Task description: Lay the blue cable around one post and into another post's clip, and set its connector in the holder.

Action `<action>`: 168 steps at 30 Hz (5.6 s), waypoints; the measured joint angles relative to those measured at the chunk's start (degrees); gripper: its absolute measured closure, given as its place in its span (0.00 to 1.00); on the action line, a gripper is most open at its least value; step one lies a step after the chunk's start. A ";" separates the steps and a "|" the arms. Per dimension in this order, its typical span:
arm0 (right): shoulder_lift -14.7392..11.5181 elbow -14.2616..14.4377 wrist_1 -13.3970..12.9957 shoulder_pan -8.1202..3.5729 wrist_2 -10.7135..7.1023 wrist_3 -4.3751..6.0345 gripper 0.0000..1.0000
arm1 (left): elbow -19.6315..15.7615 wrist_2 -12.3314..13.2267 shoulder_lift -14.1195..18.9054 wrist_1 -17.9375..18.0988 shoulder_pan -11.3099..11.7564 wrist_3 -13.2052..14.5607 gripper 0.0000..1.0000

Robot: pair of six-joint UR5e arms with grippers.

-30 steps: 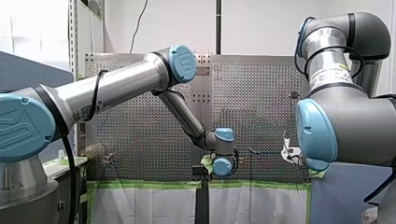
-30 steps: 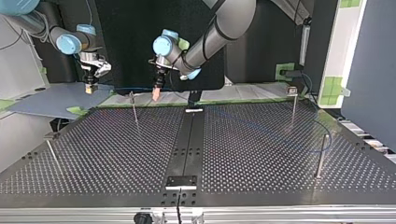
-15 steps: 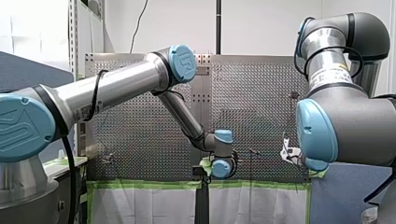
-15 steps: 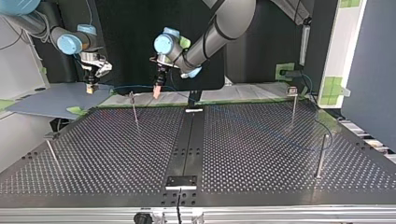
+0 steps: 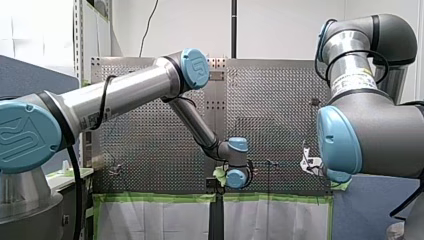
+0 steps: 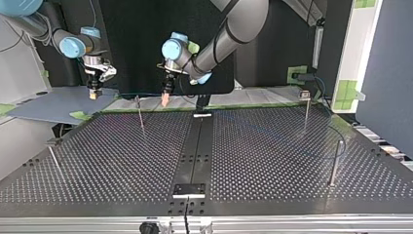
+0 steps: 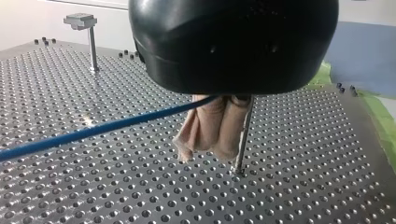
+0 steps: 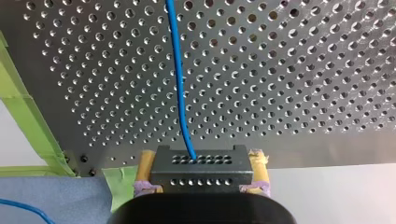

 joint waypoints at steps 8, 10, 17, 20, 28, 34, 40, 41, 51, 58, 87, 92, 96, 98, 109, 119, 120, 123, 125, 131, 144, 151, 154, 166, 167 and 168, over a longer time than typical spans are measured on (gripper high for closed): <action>0.28 -0.28 0.02 0.04 0.00 -0.03 1.00 | 1.13 0.79 -1.82 -1.32 -0.02 0.21 1.00; 0.33 -0.39 0.12 -0.01 0.00 -0.03 1.00 | 1.48 0.84 -2.53 -1.62 -0.07 0.18 1.00; 0.51 -0.64 0.22 -0.16 0.01 -0.02 1.00 | 2.29 1.42 -3.25 -1.76 0.07 -0.12 1.00; 0.54 -0.71 0.20 -0.21 0.01 -0.04 1.00 | 2.81 1.62 -3.25 -1.84 0.36 -0.50 1.00; 0.74 -1.22 0.23 -0.32 0.01 0.08 1.00 | 3.95 2.26 -3.26 -1.97 0.88 -0.71 1.00; 0.94 -1.93 0.37 -0.35 0.01 0.37 1.00 | 4.51 1.94 -3.30 -2.19 1.53 -0.65 1.00; 1.65 -2.91 0.61 -0.42 -0.01 0.75 1.00 | 5.32 1.77 -3.32 -2.43 2.02 -0.03 1.00; 1.92 -3.19 0.75 -0.42 -0.01 0.80 1.00 | 5.42 1.73 -3.33 -2.57 2.10 0.04 1.00; 5.10 -6.79 4.70 -0.43 -0.12 -0.19 1.00 | 6.33 1.46 -4.08 -3.41 2.56 1.14 1.00; 5.27 -8.58 6.28 -0.43 -0.22 -0.09 1.00 | 8.83 1.58 -5.52 -5.47 2.78 1.42 1.00; 5.46 -11.90 6.38 -0.71 -0.25 0.80 1.00 | 12.65 3.09 -5.63 -9.66 5.60 1.46 1.00; 5.47 -11.92 6.67 -0.58 -0.25 0.83 1.00 | 12.61 4.84 -5.62 -10.94 5.62 1.36 1.00; 5.52 -11.92 6.94 -0.38 -0.26 0.84 1.00 | 12.55 6.76 -5.62 -11.28 5.65 0.03 0.64; 5.55 -11.92 7.05 -0.32 -0.28 0.84 1.00 | 12.23 7.94 -5.57 -11.28 5.72 -0.89 0.48; 5.71 -11.92 7.98 -0.50 -0.43 0.84 1.00 | 9.97 13.42 -4.06 -13.65 5.36 1.34 0.00; 5.95 -11.92 8.73 -0.53 -1.56 1.06 1.00 | 5.05 18.53 0.83 -15.14 4.89 6.41 0.00; 6.05 -11.92 8.77 -0.54 -1.69 1.13 1.00 | 4.52 19.04 1.35 -15.53 4.82 6.92 0.00; 6.51 -11.92 8.82 -0.58 -1.86 1.30 1.00 | 2.87 20.56 2.83 -16.93 4.54 8.48 0.00; 6.84 -11.92 8.84 -0.60 -1.96 1.41 1.00 | 1.84 21.11 3.38 -17.61 4.32 9.18 0.00; 7.43 -11.94 8.84 -0.74 -2.15 1.68 1.00 | 0.73 21.49 3.84 -19.39 3.73 10.26 0.00; 7.50 -11.93 8.75 -0.80 -2.31 1.73 1.00 | -2.45 21.18 6.89 -17.74 3.13 9.96 0.00; 7.52 -11.93 8.79 -0.73 -2.36 1.72 1.00 | -5.55 21.67 9.18 -14.68 2.71 9.56 0.00; 7.51 -11.93 8.83 -0.72 -2.37 1.73 1.00 | -6.29 22.27 9.34 -13.98 2.17 9.51 0.00; 7.49 -11.93 8.75 -0.81 -3.12 3.16 1.00 | -6.57 22.00 9.40 -14.29 1.11 9.03 0.00; 7.49 -11.93 8.76 -0.80 -3.19 3.23 1.00 | -6.57 21.98 9.40 -14.37 1.10 8.99 0.00; 7.49 -11.93 8.77 -0.82 -3.25 3.30 1.00 | -6.57 21.98 9.40 -14.43 1.09 8.98 0.00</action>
